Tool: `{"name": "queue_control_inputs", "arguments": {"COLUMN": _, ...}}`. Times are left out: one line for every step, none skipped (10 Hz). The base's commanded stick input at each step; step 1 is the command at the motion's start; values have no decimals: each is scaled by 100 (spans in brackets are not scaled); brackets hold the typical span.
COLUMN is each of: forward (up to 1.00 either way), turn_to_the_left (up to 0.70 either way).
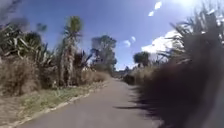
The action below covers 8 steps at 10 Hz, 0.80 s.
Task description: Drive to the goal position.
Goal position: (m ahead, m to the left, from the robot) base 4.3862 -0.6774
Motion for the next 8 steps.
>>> {"name": "queue_control_inputs", "arguments": {"forward": 100, "turn_to_the_left": 0}}
{"name": "queue_control_inputs", "arguments": {"forward": 100, "turn_to_the_left": 0}}
{"name": "queue_control_inputs", "arguments": {"forward": 100, "turn_to_the_left": 0}}
{"name": "queue_control_inputs", "arguments": {"forward": 100, "turn_to_the_left": 0}}
{"name": "queue_control_inputs", "arguments": {"forward": 100, "turn_to_the_left": 0}}
{"name": "queue_control_inputs", "arguments": {"forward": 100, "turn_to_the_left": 0}}
{"name": "queue_control_inputs", "arguments": {"forward": 100, "turn_to_the_left": 0}}
{"name": "queue_control_inputs", "arguments": {"forward": 100, "turn_to_the_left": 0}}
